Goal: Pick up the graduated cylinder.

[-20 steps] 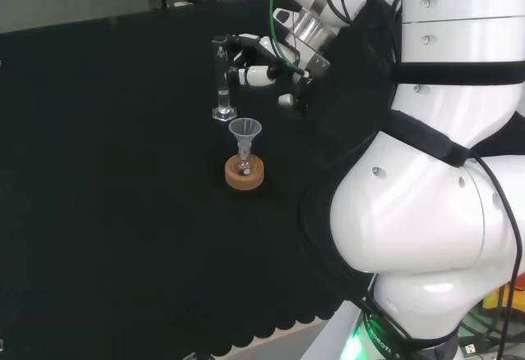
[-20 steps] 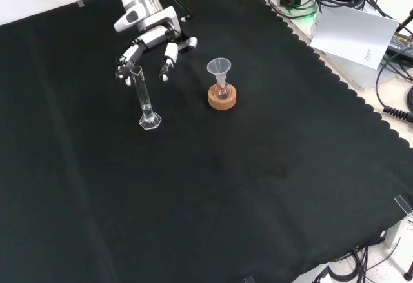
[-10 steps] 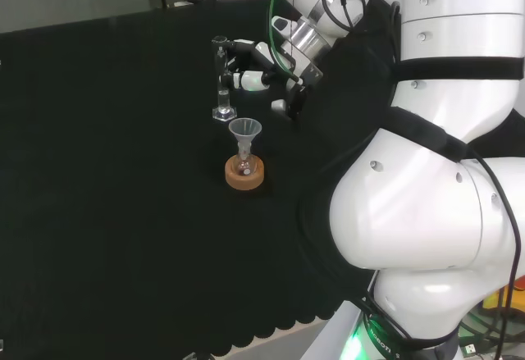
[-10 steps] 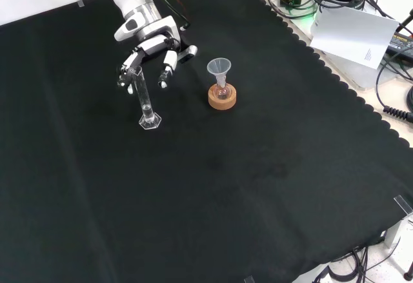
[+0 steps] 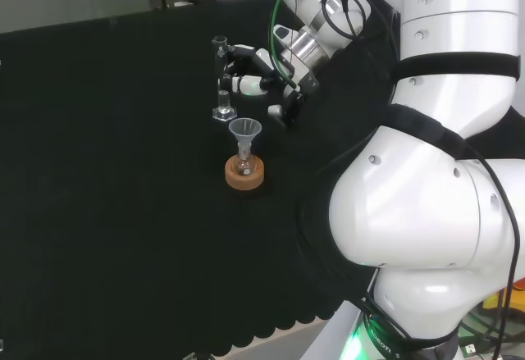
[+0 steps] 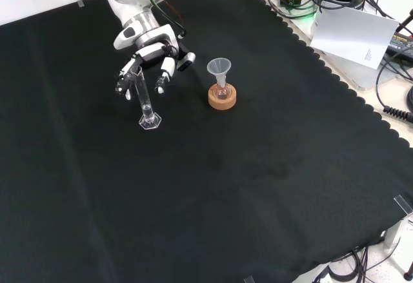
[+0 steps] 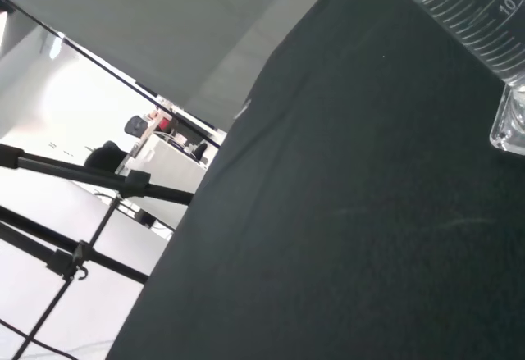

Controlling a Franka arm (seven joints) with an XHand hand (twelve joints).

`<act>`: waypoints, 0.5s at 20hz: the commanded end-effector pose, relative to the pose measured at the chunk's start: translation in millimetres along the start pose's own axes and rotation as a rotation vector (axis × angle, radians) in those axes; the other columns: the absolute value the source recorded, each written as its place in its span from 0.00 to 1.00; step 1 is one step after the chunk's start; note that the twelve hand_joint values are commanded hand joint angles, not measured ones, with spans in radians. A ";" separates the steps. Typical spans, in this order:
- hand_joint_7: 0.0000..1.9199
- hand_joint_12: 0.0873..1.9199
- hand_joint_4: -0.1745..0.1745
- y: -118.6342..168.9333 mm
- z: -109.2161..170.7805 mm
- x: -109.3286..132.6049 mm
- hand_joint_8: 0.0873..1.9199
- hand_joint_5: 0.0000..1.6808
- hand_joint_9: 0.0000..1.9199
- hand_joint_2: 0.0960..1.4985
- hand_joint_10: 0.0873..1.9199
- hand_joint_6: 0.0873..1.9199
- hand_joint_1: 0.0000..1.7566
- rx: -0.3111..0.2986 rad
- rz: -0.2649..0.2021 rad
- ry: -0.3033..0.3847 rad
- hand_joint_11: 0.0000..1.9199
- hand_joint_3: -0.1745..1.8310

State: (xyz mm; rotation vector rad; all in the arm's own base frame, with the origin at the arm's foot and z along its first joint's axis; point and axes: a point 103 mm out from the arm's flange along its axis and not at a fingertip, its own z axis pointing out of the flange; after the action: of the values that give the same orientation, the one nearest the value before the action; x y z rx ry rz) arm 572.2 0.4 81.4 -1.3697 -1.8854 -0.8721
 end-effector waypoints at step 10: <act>0.23 0.60 0.35 5.8 10.4 0.8 0.31 0.31 0.37 0.64 0.24 0.00 0.61 -0.011 -0.035 0.094 0.29 0.00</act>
State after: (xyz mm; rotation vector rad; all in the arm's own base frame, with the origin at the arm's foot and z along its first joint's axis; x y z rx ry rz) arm 576.1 7.6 77.6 -1.3071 -1.8436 -0.9413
